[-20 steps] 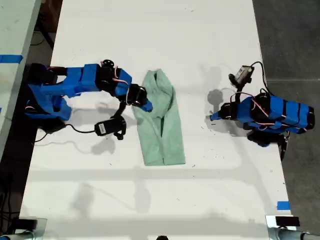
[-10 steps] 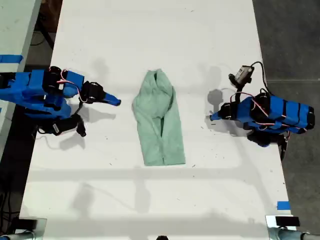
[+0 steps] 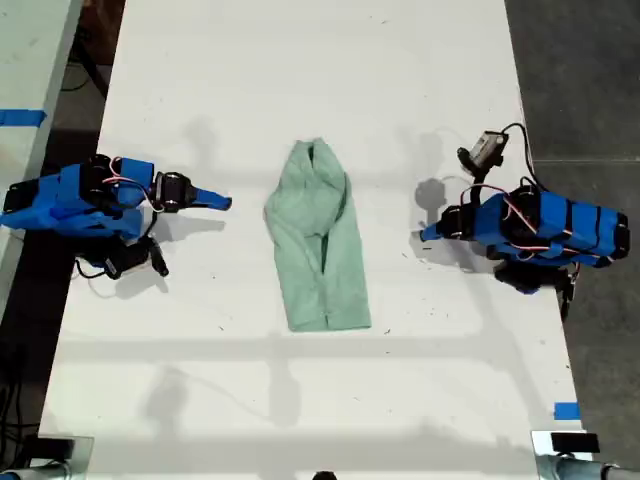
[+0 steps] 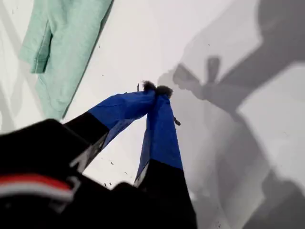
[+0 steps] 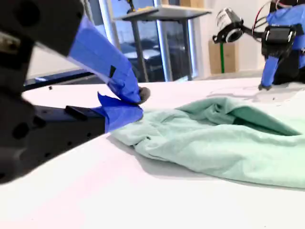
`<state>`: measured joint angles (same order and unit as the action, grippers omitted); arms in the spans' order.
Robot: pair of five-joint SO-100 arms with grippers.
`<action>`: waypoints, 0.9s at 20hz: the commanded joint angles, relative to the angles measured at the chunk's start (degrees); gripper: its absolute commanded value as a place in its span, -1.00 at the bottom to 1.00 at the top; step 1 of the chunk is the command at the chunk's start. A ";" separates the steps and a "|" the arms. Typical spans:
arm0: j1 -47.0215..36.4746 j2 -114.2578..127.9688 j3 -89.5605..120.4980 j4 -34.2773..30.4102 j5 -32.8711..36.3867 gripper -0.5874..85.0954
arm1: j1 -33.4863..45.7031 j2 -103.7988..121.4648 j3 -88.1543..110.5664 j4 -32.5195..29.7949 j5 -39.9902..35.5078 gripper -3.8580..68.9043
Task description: Fold t shirt
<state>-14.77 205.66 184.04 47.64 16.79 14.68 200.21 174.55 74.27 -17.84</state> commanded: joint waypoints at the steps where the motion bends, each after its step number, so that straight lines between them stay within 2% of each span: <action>1: -0.44 0.88 0.53 0.09 0.09 -0.99 | 0.26 0.79 2.72 0.00 0.70 -0.92; 18: -0.44 0.88 0.53 0.44 0.09 -0.99 | 0.09 0.79 2.81 -1.05 0.79 -0.92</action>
<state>-14.77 206.10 184.13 47.64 16.79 14.68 200.21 174.64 74.27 -17.84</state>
